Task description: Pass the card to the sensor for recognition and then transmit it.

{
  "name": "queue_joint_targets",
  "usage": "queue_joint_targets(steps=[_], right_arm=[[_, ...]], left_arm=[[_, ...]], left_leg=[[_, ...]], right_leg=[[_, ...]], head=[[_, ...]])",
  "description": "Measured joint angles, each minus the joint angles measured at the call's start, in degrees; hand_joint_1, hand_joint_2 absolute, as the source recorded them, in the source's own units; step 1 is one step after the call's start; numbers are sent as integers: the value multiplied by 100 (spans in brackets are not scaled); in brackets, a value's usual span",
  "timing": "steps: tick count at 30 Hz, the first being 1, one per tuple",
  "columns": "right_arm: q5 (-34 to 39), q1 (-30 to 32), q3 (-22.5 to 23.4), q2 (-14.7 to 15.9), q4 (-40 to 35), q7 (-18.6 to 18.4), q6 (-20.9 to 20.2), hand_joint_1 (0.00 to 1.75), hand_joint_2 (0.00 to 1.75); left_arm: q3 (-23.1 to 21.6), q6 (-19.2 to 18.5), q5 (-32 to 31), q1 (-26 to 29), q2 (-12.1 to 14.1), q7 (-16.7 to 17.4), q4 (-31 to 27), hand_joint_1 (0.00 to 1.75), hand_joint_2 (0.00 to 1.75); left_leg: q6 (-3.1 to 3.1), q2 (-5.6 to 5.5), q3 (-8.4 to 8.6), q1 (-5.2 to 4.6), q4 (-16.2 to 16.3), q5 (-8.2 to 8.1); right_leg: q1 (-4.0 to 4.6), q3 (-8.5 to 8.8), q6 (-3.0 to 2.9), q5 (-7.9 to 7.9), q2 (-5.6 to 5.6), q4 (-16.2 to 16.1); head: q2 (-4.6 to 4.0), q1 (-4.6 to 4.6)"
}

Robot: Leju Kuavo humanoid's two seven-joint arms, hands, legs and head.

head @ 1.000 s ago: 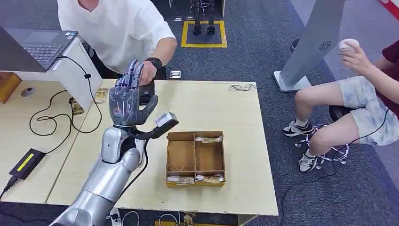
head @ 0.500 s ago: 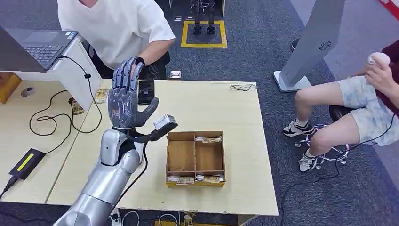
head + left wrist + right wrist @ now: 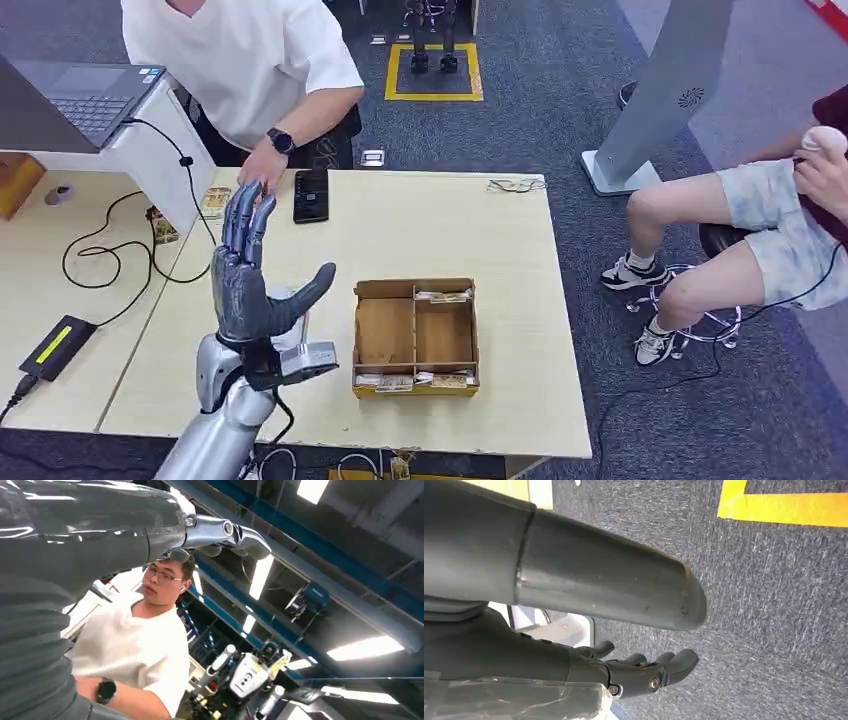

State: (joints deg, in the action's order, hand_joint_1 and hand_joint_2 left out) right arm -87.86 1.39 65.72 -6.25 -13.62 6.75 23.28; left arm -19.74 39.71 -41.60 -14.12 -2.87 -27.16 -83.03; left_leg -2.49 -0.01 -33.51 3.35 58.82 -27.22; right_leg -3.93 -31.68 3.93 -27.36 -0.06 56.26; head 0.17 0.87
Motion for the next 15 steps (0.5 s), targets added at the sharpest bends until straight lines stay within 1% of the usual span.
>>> queue_joint_targets(steps=[6,10,14,15], right_arm=[[-28,37,94,-33,-142,48,-28,0,0],[-46,68,184,-83,-282,81,-109,0,0],[-144,86,300,-162,-448,81,-225,0,0],[-149,92,324,-179,-494,83,-258,0,0]], left_arm=[[-96,0,145,408,143,-191,-293,0,175],[-333,-11,171,606,243,-219,-433,0,175],[-633,-79,118,796,335,-319,-516,0,175],[-706,-101,125,843,352,-361,-518,0,0]], left_leg=[[0,0,1,0,0,0],[0,0,1,0,0,0],[0,0,1,0,0,0],[0,0,0,0,0,0]], right_leg=[[0,0,0,0,0,0],[0,0,0,0,0,0],[0,0,0,0,0,0],[0,-1,0,0,0,0]], head=[[0,2],[0,0],[0,2],[0,0]])
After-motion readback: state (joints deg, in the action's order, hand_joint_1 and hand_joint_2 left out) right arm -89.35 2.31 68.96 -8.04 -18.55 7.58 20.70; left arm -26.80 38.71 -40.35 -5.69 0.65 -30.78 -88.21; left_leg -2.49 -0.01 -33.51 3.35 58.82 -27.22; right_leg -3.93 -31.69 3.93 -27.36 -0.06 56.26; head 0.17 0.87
